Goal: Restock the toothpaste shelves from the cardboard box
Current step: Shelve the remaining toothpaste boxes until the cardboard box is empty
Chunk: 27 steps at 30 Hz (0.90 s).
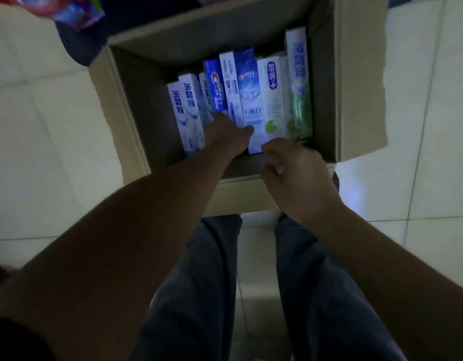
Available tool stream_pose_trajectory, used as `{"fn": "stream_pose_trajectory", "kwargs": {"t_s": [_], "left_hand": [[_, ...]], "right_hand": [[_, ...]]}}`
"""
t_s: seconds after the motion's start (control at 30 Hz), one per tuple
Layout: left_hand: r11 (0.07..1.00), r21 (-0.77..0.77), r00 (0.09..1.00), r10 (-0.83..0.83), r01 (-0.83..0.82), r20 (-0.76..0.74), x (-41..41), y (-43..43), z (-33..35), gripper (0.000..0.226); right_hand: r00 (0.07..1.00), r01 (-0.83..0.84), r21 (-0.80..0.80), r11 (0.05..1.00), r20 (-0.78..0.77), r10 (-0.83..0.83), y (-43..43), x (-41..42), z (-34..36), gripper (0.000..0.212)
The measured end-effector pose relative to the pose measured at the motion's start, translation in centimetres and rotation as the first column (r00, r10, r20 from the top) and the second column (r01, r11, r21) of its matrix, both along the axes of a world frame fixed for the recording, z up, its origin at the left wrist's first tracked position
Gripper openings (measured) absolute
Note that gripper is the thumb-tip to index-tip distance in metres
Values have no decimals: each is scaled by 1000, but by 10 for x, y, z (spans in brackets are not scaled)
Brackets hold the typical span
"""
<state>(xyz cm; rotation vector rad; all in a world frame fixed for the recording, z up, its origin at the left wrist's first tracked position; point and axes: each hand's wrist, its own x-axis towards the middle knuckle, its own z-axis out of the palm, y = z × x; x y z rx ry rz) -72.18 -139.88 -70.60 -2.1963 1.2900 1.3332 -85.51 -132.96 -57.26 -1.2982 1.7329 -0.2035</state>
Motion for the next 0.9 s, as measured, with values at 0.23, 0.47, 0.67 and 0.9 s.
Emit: {"fn": "stream_pose_trajectory", "kwargs": {"t_s": [0.23,0.47,0.67,0.9], "left_hand": [[999,-21,999,-40,40,32,8,0,-32,43],[909,129,853,417,-397,-314,41,7,51,6],[759,447,486,649,-474,-585,58,26,136,19],[885,408,695,437,-222,-571,50,24,128,27]], "right_hand": [[995,-101,12,995,9,101,7,-5,-17,13],[970,239,122,963,14,-243,-13,-11,-9,18],[819,377,490,786,221,-530,-28,5,1,28],[606,395,623,675,376,-701,-15,11,4,19]]}}
